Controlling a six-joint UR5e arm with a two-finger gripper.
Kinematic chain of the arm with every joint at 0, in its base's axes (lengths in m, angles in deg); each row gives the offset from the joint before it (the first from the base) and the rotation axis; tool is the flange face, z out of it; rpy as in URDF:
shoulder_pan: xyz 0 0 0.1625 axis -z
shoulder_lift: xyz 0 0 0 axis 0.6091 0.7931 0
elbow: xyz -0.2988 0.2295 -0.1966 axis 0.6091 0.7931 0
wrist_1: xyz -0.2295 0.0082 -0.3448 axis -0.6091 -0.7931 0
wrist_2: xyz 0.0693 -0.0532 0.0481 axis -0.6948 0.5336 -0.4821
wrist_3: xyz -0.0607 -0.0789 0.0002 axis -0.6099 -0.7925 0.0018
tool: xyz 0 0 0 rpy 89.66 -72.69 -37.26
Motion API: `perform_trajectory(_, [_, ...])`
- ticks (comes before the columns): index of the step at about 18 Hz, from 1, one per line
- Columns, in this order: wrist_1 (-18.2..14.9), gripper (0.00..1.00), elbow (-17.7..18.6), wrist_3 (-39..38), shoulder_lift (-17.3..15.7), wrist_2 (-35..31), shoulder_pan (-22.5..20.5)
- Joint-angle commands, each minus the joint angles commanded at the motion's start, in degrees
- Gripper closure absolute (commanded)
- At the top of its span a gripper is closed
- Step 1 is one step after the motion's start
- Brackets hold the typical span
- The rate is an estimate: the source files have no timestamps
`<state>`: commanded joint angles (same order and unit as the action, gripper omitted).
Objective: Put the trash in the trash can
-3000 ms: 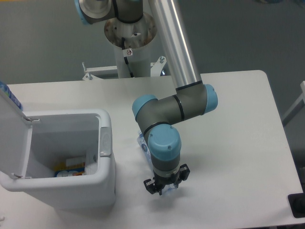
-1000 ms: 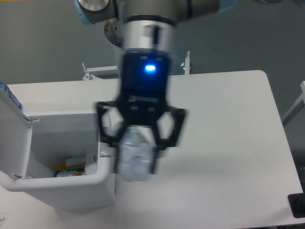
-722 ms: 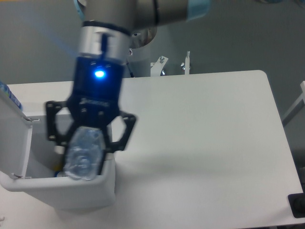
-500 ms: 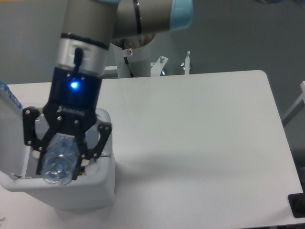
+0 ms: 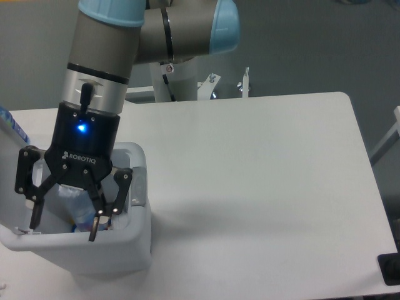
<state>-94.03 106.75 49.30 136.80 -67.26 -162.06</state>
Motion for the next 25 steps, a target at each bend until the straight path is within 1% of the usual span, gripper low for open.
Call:
perform_trajectory(3, [-0.2,0.00,0.0,0.2,-0.6,-2.6,-4.0])
perform_trajectory(7, [-0.5,0.00,-0.5,1.0,-0.6,-7.8,-10.6])
perform_trajectory(9, [-1.1,0.00,-0.1,5.8,-0.7,-10.4,-13.8])
perform_trajectory(11, [-3.0,0.00,0.0,11.8,-0.8,-13.3,-16.2])
perform_trajectory(14, [-4.4,0.00,0.0,15.8,-0.8,-16.3,-19.9])
perform_trajectory(15, [-5.6,0.00,0.2,19.1,-0.8,-17.0,-20.7])
perform_trajectory(16, [-7.7,0.00,0.3,23.6,-0.8,-18.4,-21.0])
perform_trajectory(20, [-17.5,0.00,0.5,43.4,-1.4,-26.8,-22.7])
perform_trajectory(21, [-19.3,0.00,0.6,47.3,-1.7,-28.0,-23.3])
perform_trajectory(23, [-22.1,0.00,0.8,52.6,-1.8,-29.7,-23.9])
perform_trajectory(25, [-25.8,0.00,1.1,56.1,-3.2,-30.4,-25.3])
